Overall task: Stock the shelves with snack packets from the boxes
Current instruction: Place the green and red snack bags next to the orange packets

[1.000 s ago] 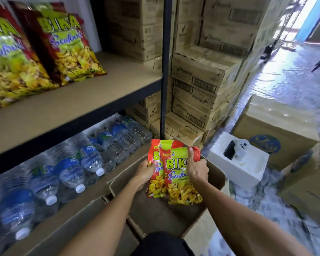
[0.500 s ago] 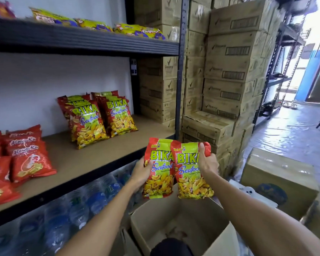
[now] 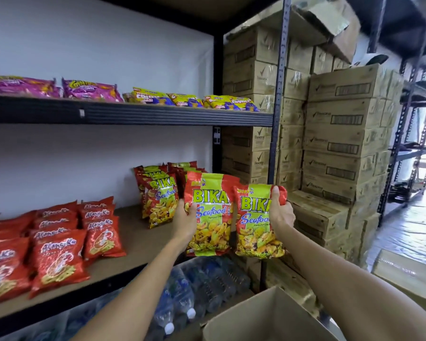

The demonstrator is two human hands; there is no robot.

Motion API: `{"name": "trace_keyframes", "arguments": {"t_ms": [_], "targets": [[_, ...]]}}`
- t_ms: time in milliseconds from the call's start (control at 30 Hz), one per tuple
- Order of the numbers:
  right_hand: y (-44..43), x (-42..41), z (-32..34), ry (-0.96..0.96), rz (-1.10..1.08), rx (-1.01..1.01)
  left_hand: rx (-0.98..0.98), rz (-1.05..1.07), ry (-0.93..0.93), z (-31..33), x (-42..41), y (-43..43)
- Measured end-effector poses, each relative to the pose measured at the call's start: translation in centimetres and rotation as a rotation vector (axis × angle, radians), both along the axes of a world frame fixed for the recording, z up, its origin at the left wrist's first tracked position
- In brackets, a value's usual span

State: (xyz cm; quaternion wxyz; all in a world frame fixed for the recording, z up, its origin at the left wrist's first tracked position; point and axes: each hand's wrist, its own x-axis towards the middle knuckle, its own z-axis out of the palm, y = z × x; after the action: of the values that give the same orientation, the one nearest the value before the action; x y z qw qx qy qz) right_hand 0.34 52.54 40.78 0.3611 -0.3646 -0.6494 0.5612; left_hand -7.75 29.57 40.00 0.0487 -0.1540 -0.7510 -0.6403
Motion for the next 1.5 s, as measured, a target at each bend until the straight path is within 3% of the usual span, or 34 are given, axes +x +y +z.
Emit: {"name": "trace_keyframes", "arguments": {"t_ms": [267, 367, 733, 1000, 1300, 1500], "targets": [[-3.6, -8.4, 2.6, 0.093, 0.138, 0.010, 0.083, 0.129, 0.071, 1.6, -5.6, -3.4], [-4.5, -11.8, 2.7, 0.101, 0.197, 0.013, 0.089, 0.192, 0.050, -0.4, -9.8, -4.0], [-3.0, -20.5, -0.7, 0.075, 0.209, 0.044, 0.157, 0.291, 0.055, -4.0, -12.7, -3.9], [-3.0, -22.7, -1.3, 0.256, 0.313, 0.158, 0.119, 0.343, 0.146, -5.6, -13.2, -3.9], [-2.6, -23.0, -4.8, 0.262, 0.318, 0.270, 0.099, 0.325, 0.271, -6.3, -13.6, -3.6], [-3.1, -20.9, -7.6, 0.216, 0.306, 0.317, -0.020, 0.166, 0.261, -7.0, -14.2, -4.9]]}}
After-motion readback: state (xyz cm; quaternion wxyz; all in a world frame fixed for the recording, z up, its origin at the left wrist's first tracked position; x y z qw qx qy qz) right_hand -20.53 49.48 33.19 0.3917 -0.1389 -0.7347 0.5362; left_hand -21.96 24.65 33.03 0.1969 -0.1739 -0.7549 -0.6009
